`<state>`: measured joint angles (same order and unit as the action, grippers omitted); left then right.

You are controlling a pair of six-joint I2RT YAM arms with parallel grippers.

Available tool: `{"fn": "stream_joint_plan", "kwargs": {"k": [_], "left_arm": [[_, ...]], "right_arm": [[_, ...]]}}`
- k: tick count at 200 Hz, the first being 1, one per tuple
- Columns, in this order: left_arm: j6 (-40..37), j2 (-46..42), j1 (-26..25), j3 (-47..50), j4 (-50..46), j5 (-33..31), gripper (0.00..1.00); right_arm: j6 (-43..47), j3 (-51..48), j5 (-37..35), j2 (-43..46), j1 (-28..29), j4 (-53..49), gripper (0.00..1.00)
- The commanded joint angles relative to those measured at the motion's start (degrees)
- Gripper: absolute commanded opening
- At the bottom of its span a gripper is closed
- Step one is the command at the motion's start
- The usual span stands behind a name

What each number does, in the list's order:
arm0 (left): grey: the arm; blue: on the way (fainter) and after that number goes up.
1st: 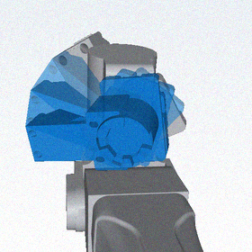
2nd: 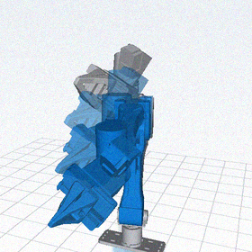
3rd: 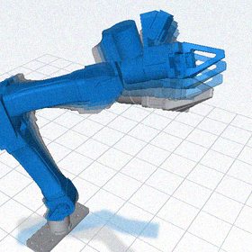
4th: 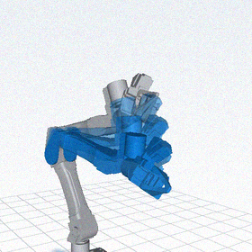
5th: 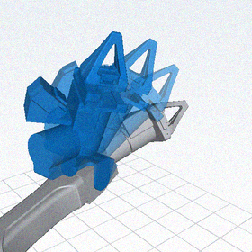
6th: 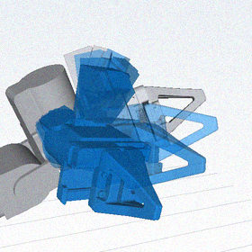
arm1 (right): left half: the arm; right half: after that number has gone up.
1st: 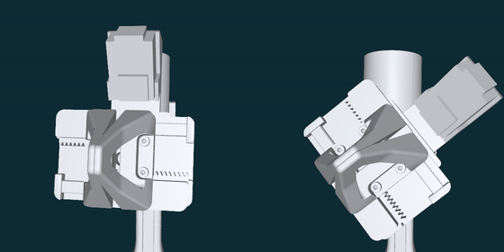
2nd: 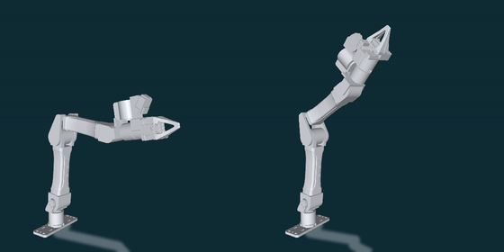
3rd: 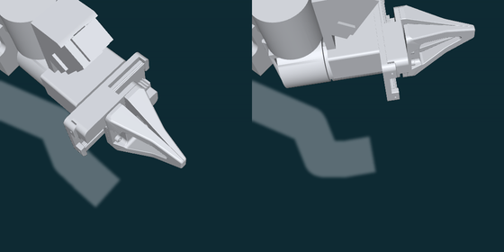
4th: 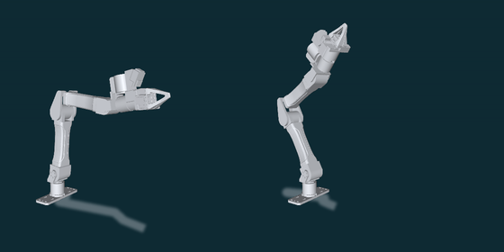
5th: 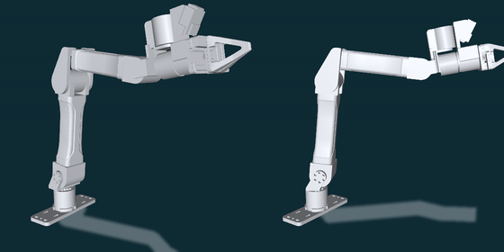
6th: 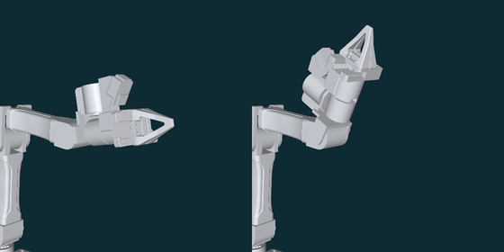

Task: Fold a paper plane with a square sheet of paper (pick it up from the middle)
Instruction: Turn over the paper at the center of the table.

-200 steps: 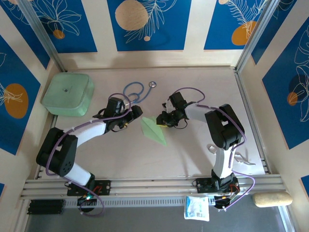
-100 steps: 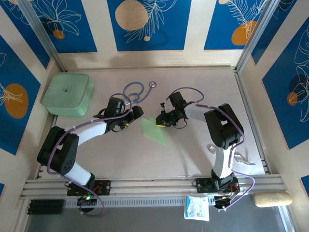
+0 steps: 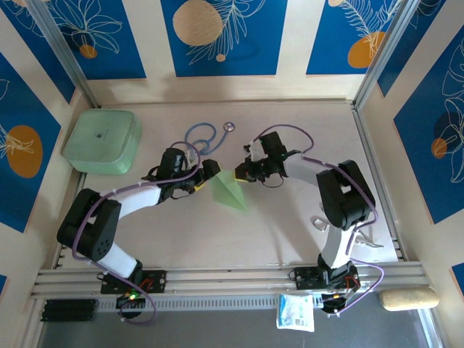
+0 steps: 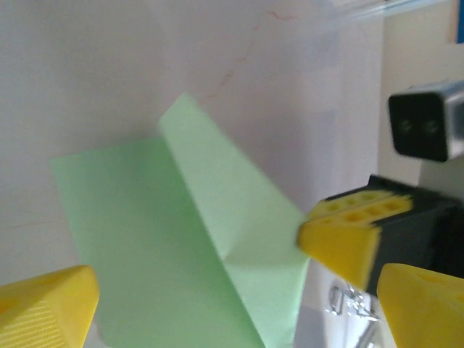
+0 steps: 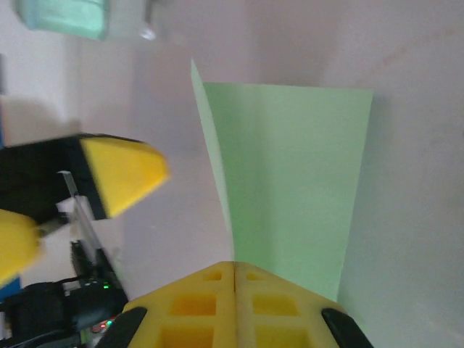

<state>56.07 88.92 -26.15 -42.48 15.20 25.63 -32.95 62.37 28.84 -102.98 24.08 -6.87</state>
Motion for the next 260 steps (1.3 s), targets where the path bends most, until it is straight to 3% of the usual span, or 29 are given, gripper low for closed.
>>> {"fn": "stream_joint_plan", "kwargs": {"k": [1, 51, 161, 260], "left_arm": [[4.0, 1.0, -1.7, 1.4, 10.7, 5.0, 0.97], [9.3, 5.7, -4.6, 0.1, 23.7, 9.1, 0.84], [10.8, 9.2, -5.8, -2.7, 30.9, 12.9, 0.45], [12.1, 10.5, -5.7, -3.2, 32.5, 13.1, 0.32]], "right_arm": [[-5.5, -1.9, 6.0, 4.0, -1.4, 5.7, 0.03], [-14.9, -4.8, 10.3, 7.3, -3.6, 13.0, 0.03], [-20.7, -5.9, 12.5, 6.8, -5.3, 16.7, 0.03], [-22.1, -6.6, 13.0, 5.9, -6.3, 17.9, 0.06]]}}
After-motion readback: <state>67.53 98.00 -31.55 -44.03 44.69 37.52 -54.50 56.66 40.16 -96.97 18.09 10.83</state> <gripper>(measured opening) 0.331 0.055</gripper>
